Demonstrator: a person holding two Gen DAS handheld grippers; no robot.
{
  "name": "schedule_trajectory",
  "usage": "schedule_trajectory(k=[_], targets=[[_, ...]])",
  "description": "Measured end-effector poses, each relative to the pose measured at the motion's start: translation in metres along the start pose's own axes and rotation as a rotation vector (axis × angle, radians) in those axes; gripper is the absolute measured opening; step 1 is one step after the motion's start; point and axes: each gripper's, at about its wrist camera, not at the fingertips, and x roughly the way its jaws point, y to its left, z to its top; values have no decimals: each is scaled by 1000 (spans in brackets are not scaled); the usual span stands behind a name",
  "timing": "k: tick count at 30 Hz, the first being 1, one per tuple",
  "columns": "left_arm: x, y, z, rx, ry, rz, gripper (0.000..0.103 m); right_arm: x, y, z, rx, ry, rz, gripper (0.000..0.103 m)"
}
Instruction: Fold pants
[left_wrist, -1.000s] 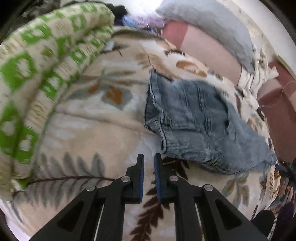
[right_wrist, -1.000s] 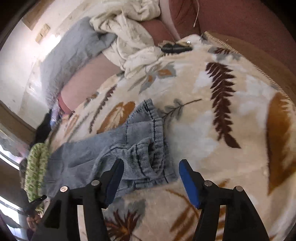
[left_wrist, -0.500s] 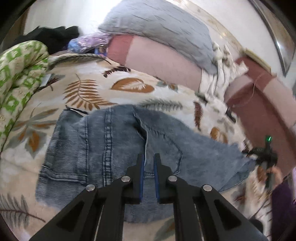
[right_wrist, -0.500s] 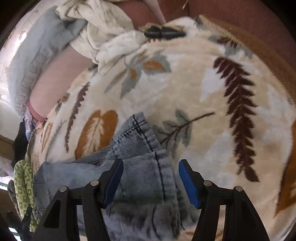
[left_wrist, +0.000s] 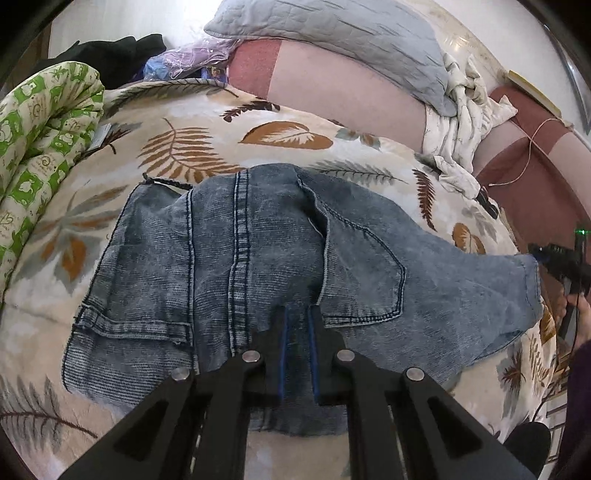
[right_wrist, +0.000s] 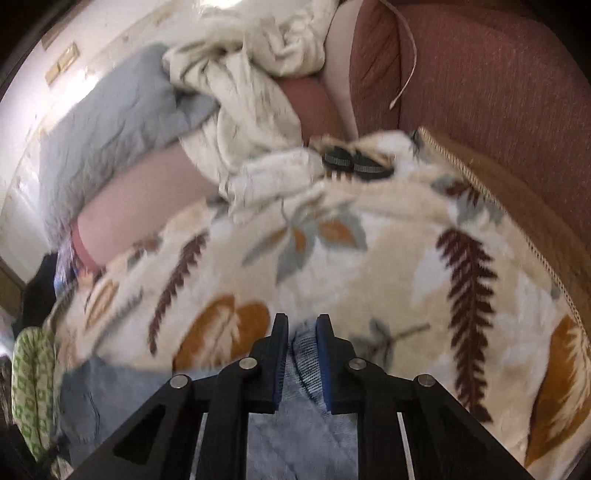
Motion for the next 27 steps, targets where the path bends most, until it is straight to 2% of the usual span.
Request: schedule_trajectory(k=[5, 8, 9, 12, 17, 21, 27], targets=[[1, -2, 0, 7, 9, 13, 10, 31, -11, -6, 83, 68, -50, 16], [-2, -5, 2, 13, 6, 14, 10, 7, -7, -23, 55, -18, -3, 17], [-2, -5, 2, 13, 10, 15, 10, 3, -1, -29, 30, -15, 11, 17], [6, -1, 0, 2, 58, 20, 10, -1, 25, -56, -53, 75, 57, 17], [6, 2, -6, 9, 80, 19, 10, 23, 76, -111, -214, 272, 59, 17], [7, 9, -15, 26, 108, 25, 10, 26, 84, -136, -277, 287, -13, 18], [5, 20, -21, 20, 112, -8, 10, 14, 68, -146, -244, 291, 2, 19]])
